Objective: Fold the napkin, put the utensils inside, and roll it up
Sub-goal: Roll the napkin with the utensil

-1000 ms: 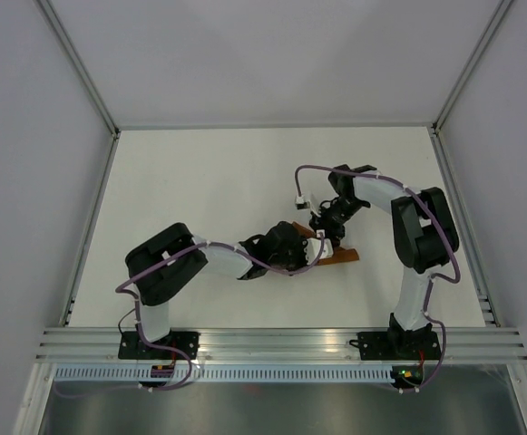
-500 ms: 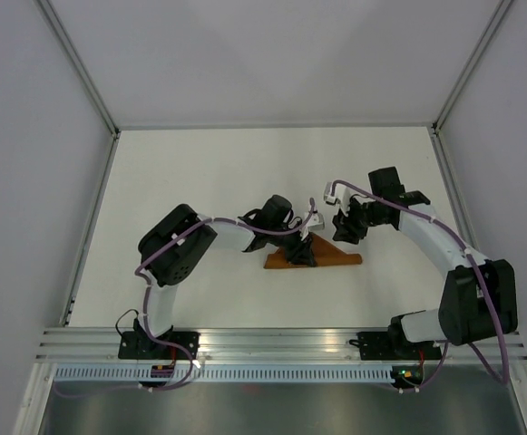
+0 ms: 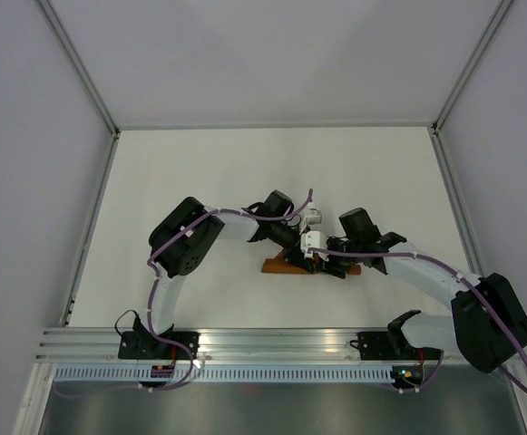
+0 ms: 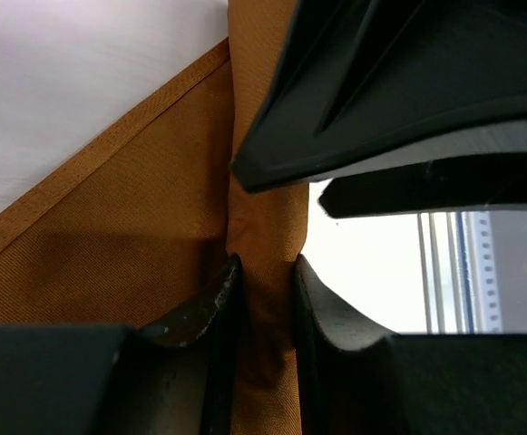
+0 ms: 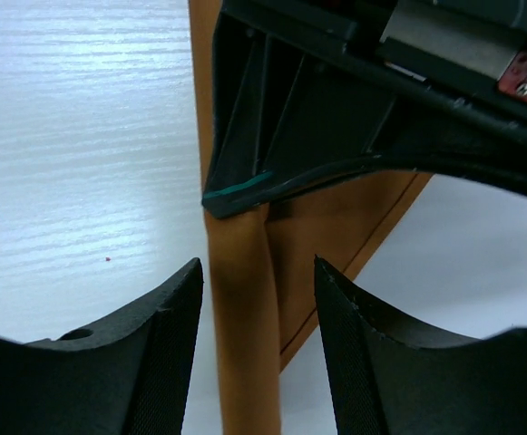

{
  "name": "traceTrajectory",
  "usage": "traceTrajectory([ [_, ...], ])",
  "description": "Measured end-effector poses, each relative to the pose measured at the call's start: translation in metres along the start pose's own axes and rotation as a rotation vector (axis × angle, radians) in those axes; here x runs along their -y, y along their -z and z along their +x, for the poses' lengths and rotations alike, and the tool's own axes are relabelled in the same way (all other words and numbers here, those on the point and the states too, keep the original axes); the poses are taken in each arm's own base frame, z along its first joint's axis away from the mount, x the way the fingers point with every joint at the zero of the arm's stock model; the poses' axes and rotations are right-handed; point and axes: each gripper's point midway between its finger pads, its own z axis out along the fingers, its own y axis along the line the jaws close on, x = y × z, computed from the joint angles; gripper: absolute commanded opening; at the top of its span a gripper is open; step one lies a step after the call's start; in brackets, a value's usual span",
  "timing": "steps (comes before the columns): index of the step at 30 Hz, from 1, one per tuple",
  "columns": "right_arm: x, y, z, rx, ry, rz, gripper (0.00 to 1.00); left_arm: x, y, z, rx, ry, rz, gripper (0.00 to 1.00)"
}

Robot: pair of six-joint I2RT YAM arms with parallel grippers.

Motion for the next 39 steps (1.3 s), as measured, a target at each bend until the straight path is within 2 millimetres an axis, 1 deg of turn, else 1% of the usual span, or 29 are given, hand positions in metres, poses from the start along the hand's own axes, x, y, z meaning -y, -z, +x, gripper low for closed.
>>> traceTrajectory([
  [4,0.001,-0.007,-0.003,-0.006,0.029,0.006,0.58,0.005,0.0,0.005,-0.013,0.041,0.026,0.02],
  [11,-0.012,-0.018,-0.004,-0.026,0.068,-0.036,0.56,0.007,-0.001,0.006,-0.03,0.084,0.042,0.02],
  [14,-0.017,-0.023,-0.001,-0.043,0.073,-0.058,0.51,0.007,-0.001,0.006,-0.033,0.095,0.043,0.03],
  [15,-0.018,-0.025,0.0,-0.05,0.072,-0.064,0.47,0.007,-0.002,0.006,-0.034,0.098,0.043,0.04],
  [16,-0.021,-0.027,0.003,-0.062,0.073,-0.073,0.45,0.007,-0.002,0.006,-0.035,0.102,0.043,0.05],
  [17,-0.022,-0.029,0.004,-0.07,0.073,-0.079,0.42,0.007,-0.002,0.006,-0.036,0.105,0.043,0.09],
  [18,-0.023,-0.031,0.005,-0.073,0.073,-0.085,0.34,0.007,-0.002,0.007,-0.037,0.108,0.043,0.11],
  [19,-0.021,-0.032,0.004,-0.072,0.08,-0.079,0.28,0.007,-0.001,0.007,-0.038,0.113,0.043,0.13],
  [20,-0.02,-0.033,0.004,-0.074,0.082,-0.074,0.22,0.008,-0.001,0.007,-0.04,0.119,0.043,0.17],
  [21,-0.02,-0.033,0.004,-0.075,0.081,-0.074,0.14,0.008,-0.001,0.007,-0.041,0.121,0.042,0.18],
  [22,-0.019,-0.033,0.005,-0.077,0.081,-0.072,0.12,0.008,-0.001,0.008,-0.042,0.125,0.042,0.2],
  [23,-0.019,-0.033,0.005,-0.077,0.079,-0.071,0.1,0.008,-0.001,0.008,-0.042,0.126,0.04,0.24],
  [26,-0.019,-0.033,0.005,-0.085,0.077,-0.077,0.03,0.007,0.0,0.006,-0.043,0.129,0.021,0.3],
  [30,-0.017,-0.034,0.005,-0.103,0.075,-0.105,0.01,0.004,0.005,0.004,-0.046,0.138,-0.041,0.33],
  [33,-0.011,-0.036,0.004,-0.11,0.061,-0.139,0.0,0.0,0.011,0.003,-0.04,0.157,-0.097,0.35],
  [35,-0.005,-0.038,0.003,-0.105,0.046,-0.161,0.0,-0.005,0.017,0.0,-0.025,0.164,-0.146,0.36],
  [39,0.008,-0.042,0.002,-0.095,0.015,-0.2,0.0,-0.016,0.036,-0.005,0.022,0.175,-0.261,0.38],
])
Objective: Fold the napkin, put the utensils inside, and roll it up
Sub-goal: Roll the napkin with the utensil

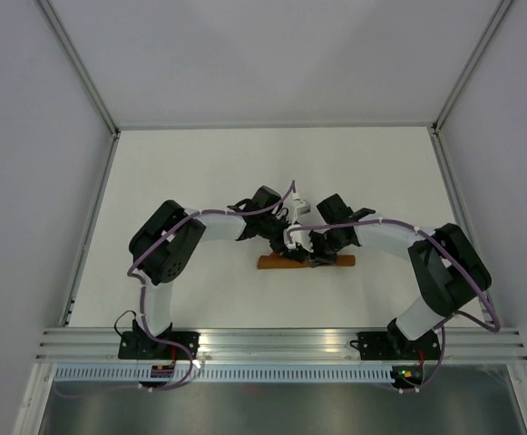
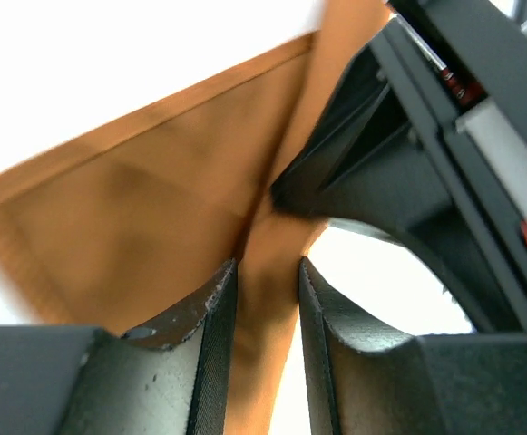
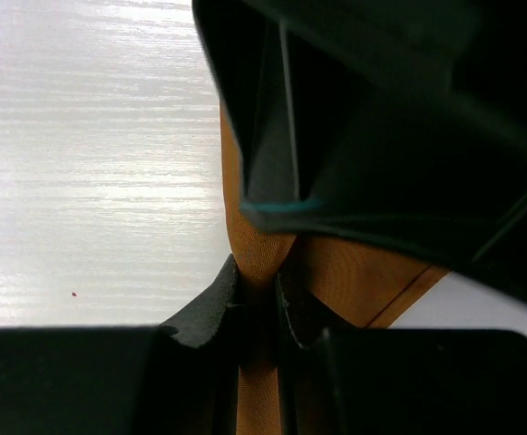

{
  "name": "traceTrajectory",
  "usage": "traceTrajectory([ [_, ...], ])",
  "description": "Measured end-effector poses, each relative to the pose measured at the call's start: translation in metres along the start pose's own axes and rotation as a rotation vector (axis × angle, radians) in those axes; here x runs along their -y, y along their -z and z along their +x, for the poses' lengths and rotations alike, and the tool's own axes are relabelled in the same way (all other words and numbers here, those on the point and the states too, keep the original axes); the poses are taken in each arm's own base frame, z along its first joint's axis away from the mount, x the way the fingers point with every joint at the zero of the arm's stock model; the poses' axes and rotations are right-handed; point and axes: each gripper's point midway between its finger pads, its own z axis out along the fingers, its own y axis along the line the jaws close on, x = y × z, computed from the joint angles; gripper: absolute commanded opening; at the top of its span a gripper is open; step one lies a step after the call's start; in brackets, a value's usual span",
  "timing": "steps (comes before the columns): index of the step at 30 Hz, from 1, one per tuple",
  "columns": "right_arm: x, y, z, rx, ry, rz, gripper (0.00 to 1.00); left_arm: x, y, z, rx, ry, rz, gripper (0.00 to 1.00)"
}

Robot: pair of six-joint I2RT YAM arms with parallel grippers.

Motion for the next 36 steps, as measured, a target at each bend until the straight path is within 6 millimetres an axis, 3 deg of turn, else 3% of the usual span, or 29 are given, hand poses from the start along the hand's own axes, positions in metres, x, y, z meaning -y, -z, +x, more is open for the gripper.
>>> traceTrajectory([
  [5,0.003,0.0,0.0,-0.002,-0.044,-0.09,0.0,-0.029,0.029,-0.015,0.09,0.017,-0.183,0.38],
  [11,0.005,0.0,0.001,0.008,-0.133,-0.221,0.01,-0.063,0.084,-0.025,0.273,0.009,-0.471,0.42],
  [16,0.006,-0.001,0.001,0.022,-0.239,-0.329,0.0,-0.053,0.124,-0.025,0.446,-0.07,-0.607,0.46],
  [19,0.004,-0.001,0.0,0.028,-0.303,-0.385,0.0,-0.041,0.132,-0.031,0.517,-0.158,-0.651,0.47],
  [22,-0.001,-0.002,0.0,0.024,-0.356,-0.43,0.01,-0.02,0.122,-0.037,0.526,-0.295,-0.662,0.48],
  [26,-0.008,-0.003,-0.002,0.018,-0.418,-0.477,0.01,0.011,0.091,-0.035,0.474,-0.485,-0.645,0.5],
  [30,-0.013,-0.004,-0.002,0.008,-0.466,-0.512,0.0,0.023,0.054,-0.014,0.35,-0.633,-0.64,0.54],
  [36,-0.015,-0.004,-0.002,-0.002,-0.509,-0.539,0.01,0.034,0.02,0.006,0.224,-0.784,-0.624,0.55],
])
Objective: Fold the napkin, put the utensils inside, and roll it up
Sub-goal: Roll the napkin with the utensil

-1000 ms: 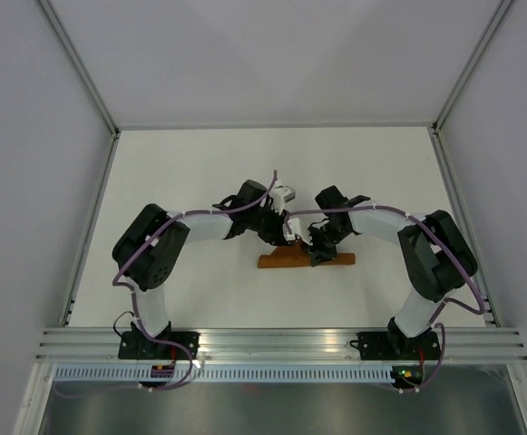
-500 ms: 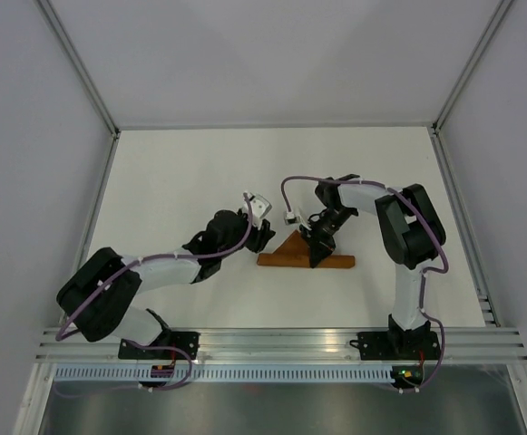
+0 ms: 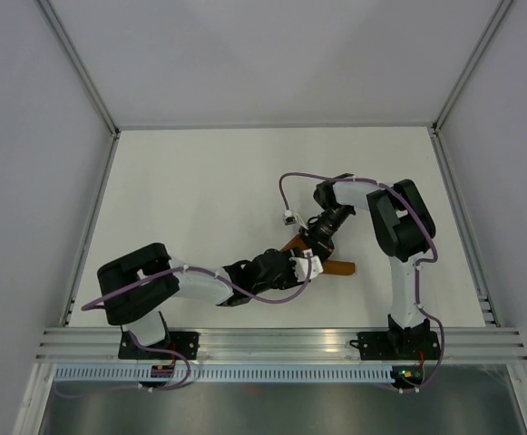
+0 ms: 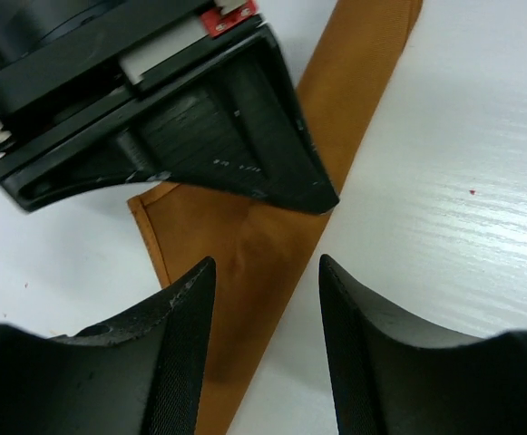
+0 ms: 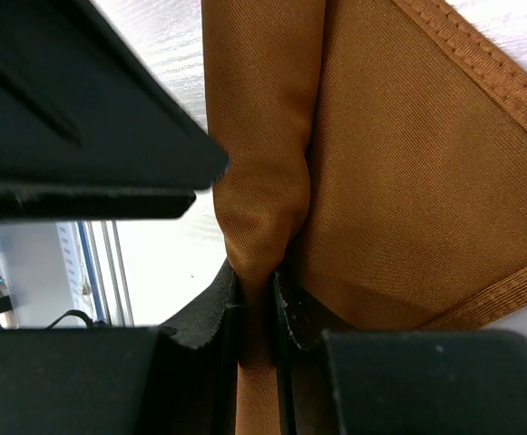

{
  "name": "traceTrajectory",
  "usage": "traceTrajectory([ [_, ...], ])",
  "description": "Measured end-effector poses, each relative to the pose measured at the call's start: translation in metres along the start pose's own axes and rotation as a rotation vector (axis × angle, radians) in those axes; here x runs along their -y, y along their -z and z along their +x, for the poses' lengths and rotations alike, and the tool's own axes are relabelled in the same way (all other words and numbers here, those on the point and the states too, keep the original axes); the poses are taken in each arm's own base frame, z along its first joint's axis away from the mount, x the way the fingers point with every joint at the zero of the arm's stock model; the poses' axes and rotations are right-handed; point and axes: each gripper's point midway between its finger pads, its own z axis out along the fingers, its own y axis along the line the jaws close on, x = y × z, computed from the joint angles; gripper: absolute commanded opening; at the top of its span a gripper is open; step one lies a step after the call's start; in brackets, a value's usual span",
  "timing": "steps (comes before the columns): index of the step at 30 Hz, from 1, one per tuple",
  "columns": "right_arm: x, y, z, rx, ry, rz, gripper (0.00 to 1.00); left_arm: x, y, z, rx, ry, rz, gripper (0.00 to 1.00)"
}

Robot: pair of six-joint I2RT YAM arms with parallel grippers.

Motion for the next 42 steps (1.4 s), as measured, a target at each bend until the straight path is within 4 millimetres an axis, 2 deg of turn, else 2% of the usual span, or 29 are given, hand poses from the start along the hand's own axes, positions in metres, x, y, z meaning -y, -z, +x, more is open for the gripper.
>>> traceTrajectory([
  [5,-0.001,-0.001,0.001,-0.004,-0.027,-0.018,0.01,0.012,-0.011,0.0,-0.015,-0.09,0.022,0.56],
  [9,-0.002,-0.002,0.002,-0.001,-0.042,-0.028,0.01,0.017,-0.02,0.011,-0.046,-0.132,0.035,0.59],
  [14,-0.002,-0.001,0.002,0.0,-0.046,-0.031,0.02,0.014,-0.03,0.007,-0.034,-0.153,0.014,0.59],
  [17,-0.002,-0.001,0.002,-0.002,-0.05,-0.034,0.06,0.013,-0.035,0.005,-0.032,-0.155,0.011,0.54],
  [20,-0.001,0.0,0.003,-0.001,-0.055,-0.033,0.1,0.016,-0.036,0.005,-0.034,-0.156,0.028,0.43],
  [21,-0.001,0.0,0.004,-0.001,-0.057,-0.033,0.11,0.018,-0.037,0.005,-0.035,-0.156,0.038,0.31],
  [24,0.0,0.002,0.005,-0.004,-0.062,-0.029,0.18,0.022,-0.039,0.006,-0.041,-0.165,0.067,0.13],
  [27,0.0,0.005,0.007,-0.012,-0.069,-0.025,0.29,0.023,-0.041,0.005,-0.049,-0.162,0.088,0.04],
  [31,-0.002,0.009,0.01,-0.014,-0.089,-0.026,0.44,0.025,-0.043,0.001,-0.045,-0.149,0.134,0.02],
  [37,0.0,0.022,0.01,-0.016,-0.063,0.038,0.48,0.022,-0.051,-0.003,-0.033,-0.079,0.206,0.02],
  [42,0.02,0.044,0.002,0.043,-0.011,0.204,0.52,0.019,-0.057,-0.005,-0.03,0.007,0.262,0.02],
])
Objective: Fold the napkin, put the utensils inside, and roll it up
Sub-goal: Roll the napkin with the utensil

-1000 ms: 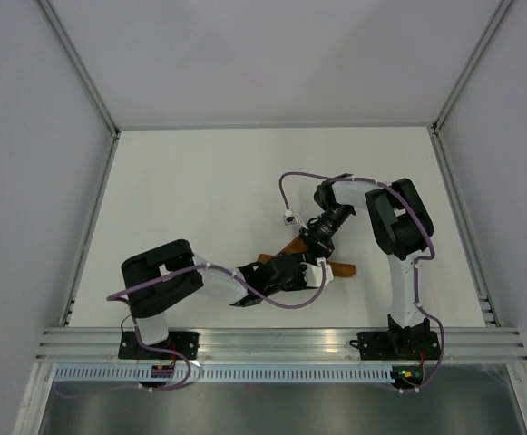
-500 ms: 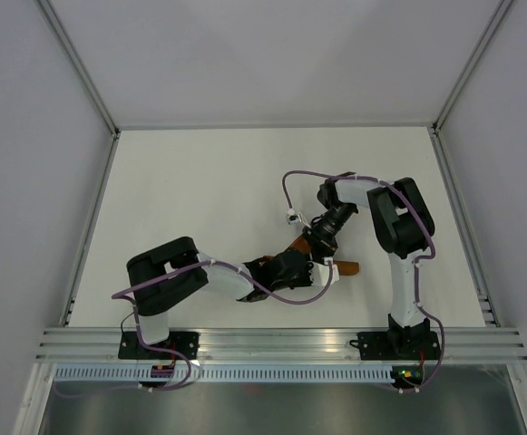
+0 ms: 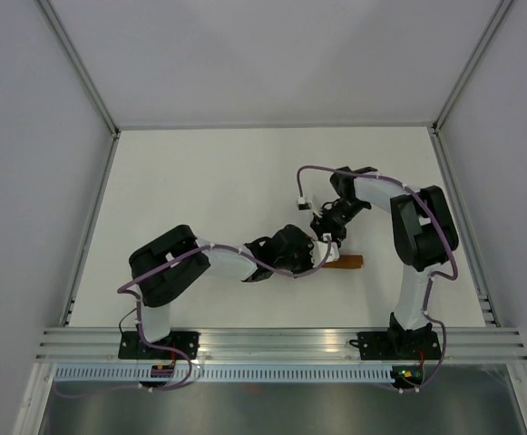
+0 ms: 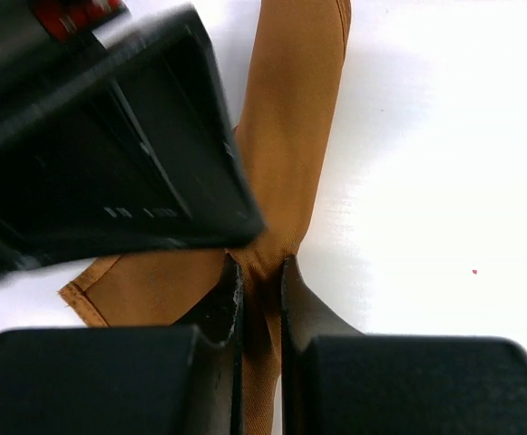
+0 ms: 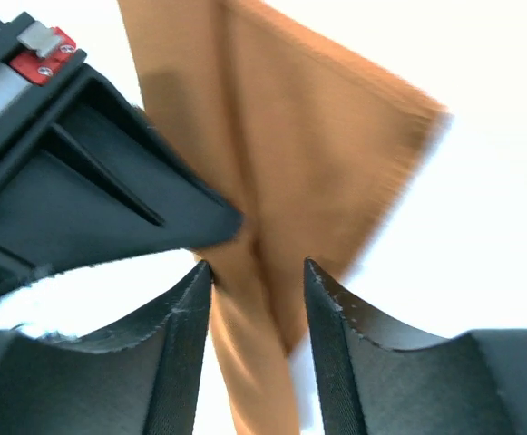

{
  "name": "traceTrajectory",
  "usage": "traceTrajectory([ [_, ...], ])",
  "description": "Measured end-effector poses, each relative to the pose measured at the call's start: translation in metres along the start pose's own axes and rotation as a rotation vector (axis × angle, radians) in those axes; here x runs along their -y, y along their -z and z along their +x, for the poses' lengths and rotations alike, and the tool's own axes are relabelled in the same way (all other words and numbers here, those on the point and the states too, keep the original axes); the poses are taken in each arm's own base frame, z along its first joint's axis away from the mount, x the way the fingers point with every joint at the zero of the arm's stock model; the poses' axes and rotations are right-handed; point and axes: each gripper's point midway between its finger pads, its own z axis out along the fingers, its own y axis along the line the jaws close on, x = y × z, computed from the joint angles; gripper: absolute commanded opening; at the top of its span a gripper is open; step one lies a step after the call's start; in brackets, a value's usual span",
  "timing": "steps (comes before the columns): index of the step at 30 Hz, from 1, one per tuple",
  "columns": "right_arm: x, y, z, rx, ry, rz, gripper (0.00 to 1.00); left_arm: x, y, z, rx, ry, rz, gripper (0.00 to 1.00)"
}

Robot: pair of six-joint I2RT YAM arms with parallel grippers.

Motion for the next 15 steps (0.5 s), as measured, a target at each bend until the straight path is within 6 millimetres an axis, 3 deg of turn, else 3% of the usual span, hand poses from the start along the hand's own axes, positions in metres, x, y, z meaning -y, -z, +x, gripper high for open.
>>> traceTrajectory([
  [8,0.039,0.063,-0.019,0.21,0.022,0.315,0.52,-0.003,-0.003,0.0,0.013,0.134,0.099,0.02],
  [11,0.037,0.078,-0.018,0.255,0.049,0.389,0.53,-0.004,-0.004,0.0,0.013,0.194,0.142,0.02],
  [15,0.015,0.081,-0.01,0.279,0.105,0.437,0.55,-0.006,-0.005,0.001,0.007,0.273,0.196,0.02],
])
